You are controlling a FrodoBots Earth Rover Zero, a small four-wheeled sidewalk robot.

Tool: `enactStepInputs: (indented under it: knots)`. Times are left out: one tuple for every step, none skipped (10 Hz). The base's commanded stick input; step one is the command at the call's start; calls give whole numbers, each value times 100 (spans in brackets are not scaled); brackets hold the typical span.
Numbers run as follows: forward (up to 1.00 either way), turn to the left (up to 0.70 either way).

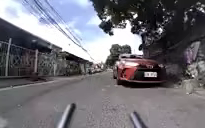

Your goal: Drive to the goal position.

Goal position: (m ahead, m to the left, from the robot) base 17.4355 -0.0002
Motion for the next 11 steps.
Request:
enactStepInputs:
  knots:
    - [100,-22]
    - [100,-25]
    - [100,0]
    - [100,0]
    - [100,0]
    - [100,0]
    - [100,0]
    - [100,0]
    - [100,0]
    - [100,0]
    - [100,0]
